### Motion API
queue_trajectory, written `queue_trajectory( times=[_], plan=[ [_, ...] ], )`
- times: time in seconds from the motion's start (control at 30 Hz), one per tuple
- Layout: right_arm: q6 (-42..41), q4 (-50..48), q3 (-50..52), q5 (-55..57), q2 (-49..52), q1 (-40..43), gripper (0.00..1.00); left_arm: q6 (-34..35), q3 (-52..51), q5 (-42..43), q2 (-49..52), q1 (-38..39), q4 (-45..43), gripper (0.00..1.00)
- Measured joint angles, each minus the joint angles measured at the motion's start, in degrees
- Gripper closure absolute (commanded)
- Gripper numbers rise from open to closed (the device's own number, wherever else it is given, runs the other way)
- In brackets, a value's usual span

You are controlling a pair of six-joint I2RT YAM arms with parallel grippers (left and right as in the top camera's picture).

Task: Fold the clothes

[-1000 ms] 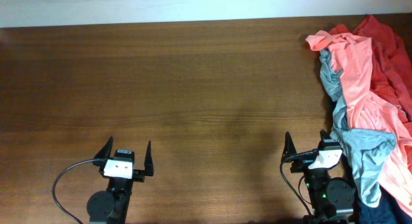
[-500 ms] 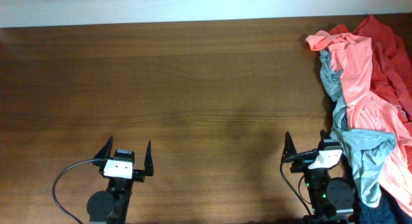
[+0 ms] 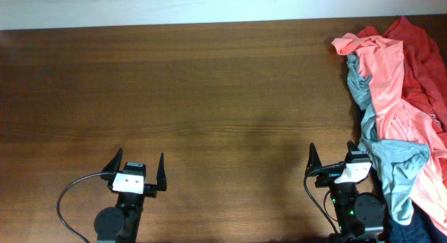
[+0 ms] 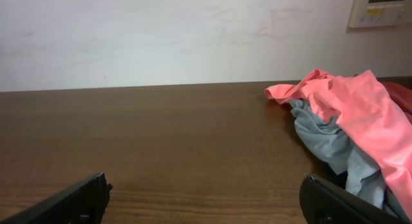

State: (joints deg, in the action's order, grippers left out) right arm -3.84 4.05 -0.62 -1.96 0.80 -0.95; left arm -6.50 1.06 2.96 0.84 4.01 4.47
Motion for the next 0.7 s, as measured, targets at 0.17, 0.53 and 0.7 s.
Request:
queue_trajectory(
  times=[0.17,0.53,0.7],
  plan=[
    [0.0,0.0,0.0,0.0,0.0,0.0,0.01,0.0,0.0,0.0,0.0,0.0,0.0,0.01],
    [-1.5,-0.3,0.0,-2.6,0.2,-0.2,0.01,0.0,0.0,0.2,0.0,0.0,0.0,0.01],
    [-10.0,-0.3,0.0,-3.1,4.2,-0.2,0.01,0.0,0.0,3.1,0.0,0.0,-0.3,0.01]
  ],
)
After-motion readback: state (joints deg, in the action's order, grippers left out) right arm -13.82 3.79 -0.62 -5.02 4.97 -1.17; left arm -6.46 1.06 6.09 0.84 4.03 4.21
